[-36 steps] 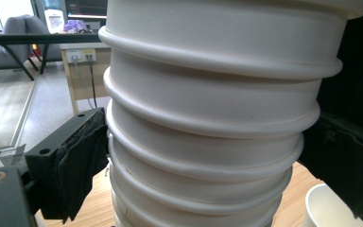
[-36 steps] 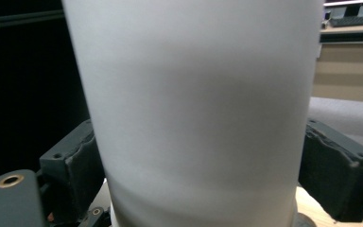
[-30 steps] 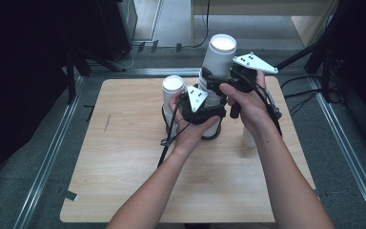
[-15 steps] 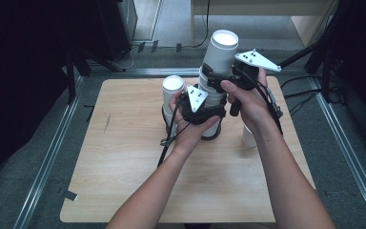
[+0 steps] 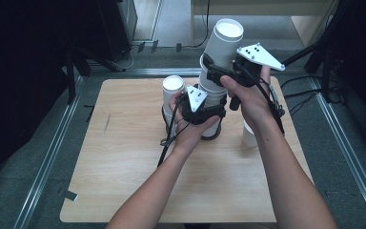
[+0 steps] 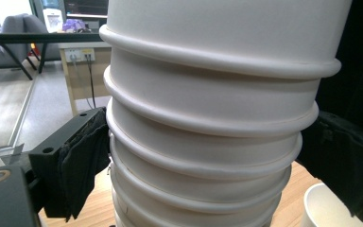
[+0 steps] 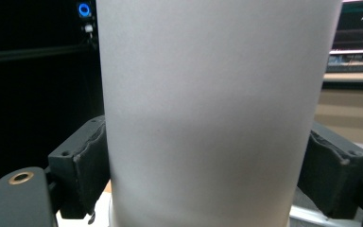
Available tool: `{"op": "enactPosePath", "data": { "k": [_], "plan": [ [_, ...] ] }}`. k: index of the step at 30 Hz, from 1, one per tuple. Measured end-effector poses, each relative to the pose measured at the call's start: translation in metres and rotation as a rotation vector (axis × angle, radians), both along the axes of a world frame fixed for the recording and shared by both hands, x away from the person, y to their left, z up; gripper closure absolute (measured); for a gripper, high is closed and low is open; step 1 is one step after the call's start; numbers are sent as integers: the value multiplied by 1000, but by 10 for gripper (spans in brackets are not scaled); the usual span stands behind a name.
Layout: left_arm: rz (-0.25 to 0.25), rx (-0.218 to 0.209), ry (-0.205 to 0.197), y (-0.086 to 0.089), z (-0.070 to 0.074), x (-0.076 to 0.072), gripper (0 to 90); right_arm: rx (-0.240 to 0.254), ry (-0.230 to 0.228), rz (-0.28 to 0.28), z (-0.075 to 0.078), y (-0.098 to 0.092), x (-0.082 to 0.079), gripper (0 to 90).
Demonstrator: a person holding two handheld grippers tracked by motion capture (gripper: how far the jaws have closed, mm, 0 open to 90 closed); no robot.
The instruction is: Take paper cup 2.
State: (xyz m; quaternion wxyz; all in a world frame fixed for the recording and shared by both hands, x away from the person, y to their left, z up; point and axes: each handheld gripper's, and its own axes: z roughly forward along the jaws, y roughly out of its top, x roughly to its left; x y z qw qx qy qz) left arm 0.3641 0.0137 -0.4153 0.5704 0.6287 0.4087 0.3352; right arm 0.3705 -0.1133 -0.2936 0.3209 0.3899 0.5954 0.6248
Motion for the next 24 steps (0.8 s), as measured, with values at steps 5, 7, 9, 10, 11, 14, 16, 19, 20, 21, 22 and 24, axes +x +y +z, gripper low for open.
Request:
{"op": "enactPosePath", "data": {
  "k": [5,7,9,10,11,14,16,19,20,21,22,24],
  "plan": [
    [0,1,2,0,0,0,46,-12,-17,-13,5,0,-4,149],
    [-1,-2,3,0,0,0,46,-8,-17,-15,7,0,-5,149],
    [0,-2,2,0,0,0,46,-7,-22,-19,10,-1,-6,149],
    [0,-2,2,0,0,0,46,-6,-25,-20,12,-1,-7,149],
    [0,-2,2,0,0,0,46,-5,-27,-21,14,-1,-8,149],
    [0,-5,3,0,0,0,46,2,-38,-21,21,-2,-10,149],
    [0,-6,3,0,0,0,46,11,-48,-21,25,-3,-12,149],
    [-1,-3,4,0,0,0,46,22,-56,-22,31,-4,-16,147],
    [-1,-4,4,0,0,0,47,24,-60,-20,33,-5,-17,147],
    [-1,-4,4,0,0,0,46,28,-62,-19,35,-5,-19,147],
    [-2,-2,4,0,0,0,46,27,-66,-19,37,-5,-20,147],
    [-2,-1,5,0,0,0,46,23,-76,-18,40,-5,-23,147]
  ]
}}
